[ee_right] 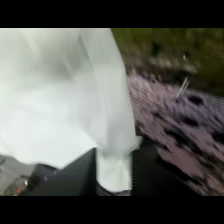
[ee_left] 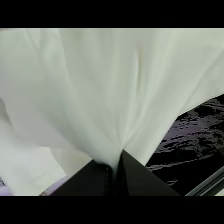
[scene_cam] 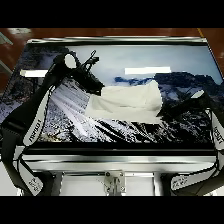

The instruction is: Fold the shirts.

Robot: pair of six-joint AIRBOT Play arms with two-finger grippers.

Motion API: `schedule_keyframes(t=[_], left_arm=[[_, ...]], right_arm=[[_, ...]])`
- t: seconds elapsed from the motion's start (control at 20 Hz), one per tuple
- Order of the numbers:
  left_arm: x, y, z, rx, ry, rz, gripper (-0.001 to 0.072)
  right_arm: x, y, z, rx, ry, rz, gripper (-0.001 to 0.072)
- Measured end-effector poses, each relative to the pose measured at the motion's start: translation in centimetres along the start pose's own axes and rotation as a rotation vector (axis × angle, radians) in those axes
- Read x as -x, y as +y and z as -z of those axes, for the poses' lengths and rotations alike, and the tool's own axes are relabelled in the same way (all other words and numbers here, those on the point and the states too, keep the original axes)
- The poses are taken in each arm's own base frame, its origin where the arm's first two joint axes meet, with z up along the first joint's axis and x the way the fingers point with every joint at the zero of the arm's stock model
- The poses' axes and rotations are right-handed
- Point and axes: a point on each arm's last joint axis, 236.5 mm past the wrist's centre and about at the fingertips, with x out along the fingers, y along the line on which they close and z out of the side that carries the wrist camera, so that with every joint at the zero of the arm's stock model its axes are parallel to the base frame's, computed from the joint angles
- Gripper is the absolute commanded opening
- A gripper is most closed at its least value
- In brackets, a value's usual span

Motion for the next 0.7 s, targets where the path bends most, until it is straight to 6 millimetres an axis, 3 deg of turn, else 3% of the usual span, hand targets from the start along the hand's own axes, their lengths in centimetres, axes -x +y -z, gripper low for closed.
schedule_keyframes(t=[0.05, 0.15, 0.3, 0.5, 0.6, 0.7], left_arm=[[0.1, 0.1, 0.0, -0.004, -0.003, -0.001, 0.0048], [0.6, 0.6, -0.1, -0.007, -0.009, -0.004, 0.0047], [2.6, 1.4, 1.3, -0.048, 0.034, -0.029, 0.0047], [6.3, 2.8, 4.8, -0.048, 0.149, -0.134, 0.0047], [6.7, 0.3, 6.5, -0.051, 0.213, -0.101, 0.0047], [5.7, -3.4, 7.0, -0.095, 0.235, -0.053, 0.0047]], right_arm=[[-0.2, 0.6, -0.5, -0.005, -0.019, -0.014, 0.007], [-0.1, 1.7, -1.3, -0.007, -0.05, -0.037, 0.007], [3.1, 3.3, -3.6, 0.034, -0.158, -0.062, 0.007], [13.2, 5.3, -8.6, 0.125, -0.437, -0.048, 0.007], [18.0, 6.4, -10.2, 0.18, -0.556, -0.017, 0.007], [21.1, 7.1, -11.0, 0.206, -0.629, 0.007, 0.007]])
